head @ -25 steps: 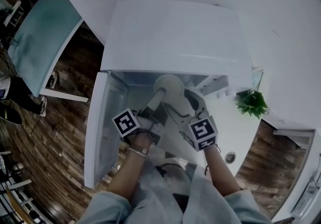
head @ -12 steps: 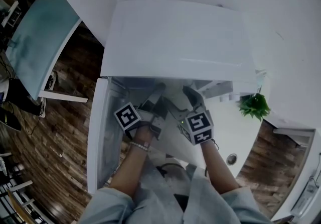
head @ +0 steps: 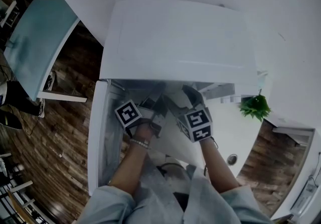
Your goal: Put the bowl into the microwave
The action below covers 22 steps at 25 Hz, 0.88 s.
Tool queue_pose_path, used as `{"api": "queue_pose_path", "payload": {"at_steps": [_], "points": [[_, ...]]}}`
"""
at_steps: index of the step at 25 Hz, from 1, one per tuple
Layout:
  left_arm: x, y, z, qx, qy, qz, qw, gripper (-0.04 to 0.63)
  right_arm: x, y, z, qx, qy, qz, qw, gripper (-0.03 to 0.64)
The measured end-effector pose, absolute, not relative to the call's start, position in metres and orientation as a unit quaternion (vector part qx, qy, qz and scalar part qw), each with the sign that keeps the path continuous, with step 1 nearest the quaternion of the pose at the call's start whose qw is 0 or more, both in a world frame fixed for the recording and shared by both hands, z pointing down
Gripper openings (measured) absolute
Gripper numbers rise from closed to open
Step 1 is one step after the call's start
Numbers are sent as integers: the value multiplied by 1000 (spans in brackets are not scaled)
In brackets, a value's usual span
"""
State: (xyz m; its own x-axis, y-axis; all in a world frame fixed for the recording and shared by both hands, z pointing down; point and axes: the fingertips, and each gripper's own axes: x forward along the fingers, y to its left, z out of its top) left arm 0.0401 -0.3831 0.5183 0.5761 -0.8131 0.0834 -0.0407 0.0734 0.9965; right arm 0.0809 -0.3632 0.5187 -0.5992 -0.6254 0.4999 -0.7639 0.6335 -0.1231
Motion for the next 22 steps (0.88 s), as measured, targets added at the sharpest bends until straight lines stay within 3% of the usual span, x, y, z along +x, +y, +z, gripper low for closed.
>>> {"api": "queue_pose_path", "payload": {"at_steps": [22], "points": [[42,-352,522,615,-351,-267,654,268,72,-401,525,405,-866,141,256,302]]}}
